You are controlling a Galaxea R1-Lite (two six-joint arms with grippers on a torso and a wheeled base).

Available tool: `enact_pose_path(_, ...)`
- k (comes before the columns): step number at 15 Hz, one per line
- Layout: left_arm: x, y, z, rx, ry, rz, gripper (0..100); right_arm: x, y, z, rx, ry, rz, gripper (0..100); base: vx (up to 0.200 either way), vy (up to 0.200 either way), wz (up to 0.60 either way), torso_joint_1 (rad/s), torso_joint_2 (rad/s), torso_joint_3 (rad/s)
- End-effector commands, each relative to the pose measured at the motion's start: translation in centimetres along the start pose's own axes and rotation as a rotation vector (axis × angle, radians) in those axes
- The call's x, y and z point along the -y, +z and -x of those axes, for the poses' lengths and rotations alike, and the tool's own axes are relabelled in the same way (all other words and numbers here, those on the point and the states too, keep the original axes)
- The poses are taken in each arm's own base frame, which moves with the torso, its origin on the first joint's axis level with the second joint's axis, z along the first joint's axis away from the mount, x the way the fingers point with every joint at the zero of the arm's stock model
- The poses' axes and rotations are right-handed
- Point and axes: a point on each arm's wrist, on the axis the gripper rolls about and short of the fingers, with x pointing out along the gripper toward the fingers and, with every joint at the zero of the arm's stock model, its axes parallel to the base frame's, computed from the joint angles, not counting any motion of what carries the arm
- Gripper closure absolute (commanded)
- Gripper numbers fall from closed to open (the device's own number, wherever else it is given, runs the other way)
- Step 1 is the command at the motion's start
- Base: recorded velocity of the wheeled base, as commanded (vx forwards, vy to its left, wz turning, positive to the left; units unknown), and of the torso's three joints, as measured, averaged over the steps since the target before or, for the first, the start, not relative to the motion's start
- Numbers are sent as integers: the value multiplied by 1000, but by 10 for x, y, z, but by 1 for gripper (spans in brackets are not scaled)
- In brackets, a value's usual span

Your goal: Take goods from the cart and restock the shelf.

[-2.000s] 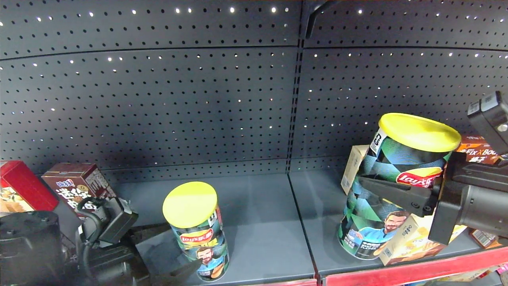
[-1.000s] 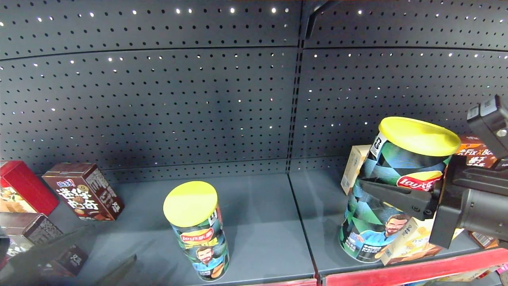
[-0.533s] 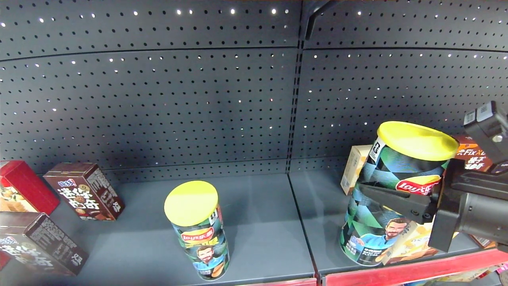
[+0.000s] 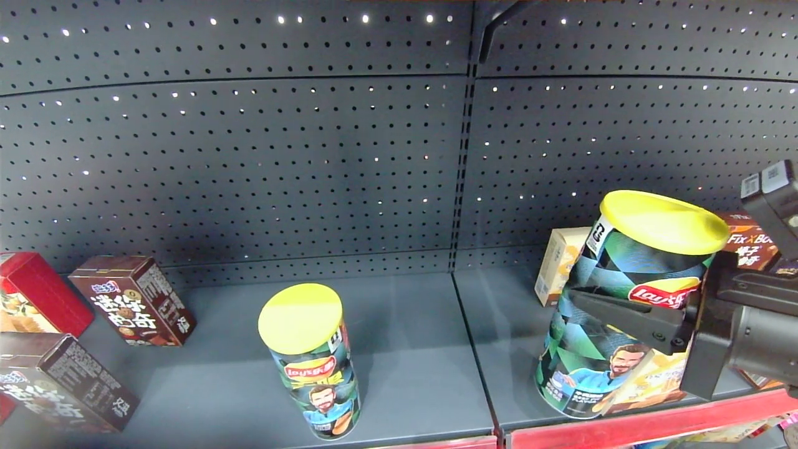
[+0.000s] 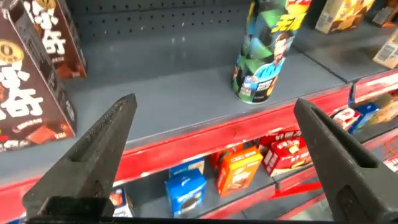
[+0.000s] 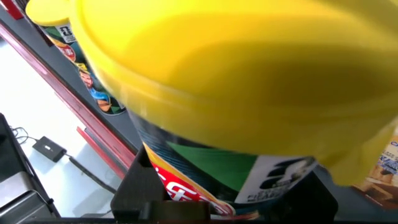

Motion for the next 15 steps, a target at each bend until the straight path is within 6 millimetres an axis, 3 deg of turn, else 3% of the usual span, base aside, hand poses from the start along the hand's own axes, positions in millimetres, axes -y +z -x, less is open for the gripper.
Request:
enact_pose_path(1, 0, 0, 1, 16, -4, -13, 0, 0, 2, -4, 3, 14, 1, 100, 0, 0, 0, 0, 0, 0)
enact_pose_path(3, -1, -1, 1, 15, 49, -47, 0, 1, 8, -10, 27, 20, 5, 100, 0, 0, 0, 0, 0, 0)
enact_pose_path(8, -9, -4, 3, -9, 398, -78, 0, 2, 20, -29, 45, 30, 9, 100, 0, 0, 0, 0, 0, 0)
enact_pose_path(12, -8, -6, 3, -27, 375, -55, 0, 0, 22, -47, 42, 47, 10, 100, 0, 0, 0, 0, 0, 0)
enact_pose_path(15, -8, -6, 3, -26, 369, -46, 0, 1, 28, -74, 56, 50, 12, 100, 0, 0, 0, 0, 0, 0)
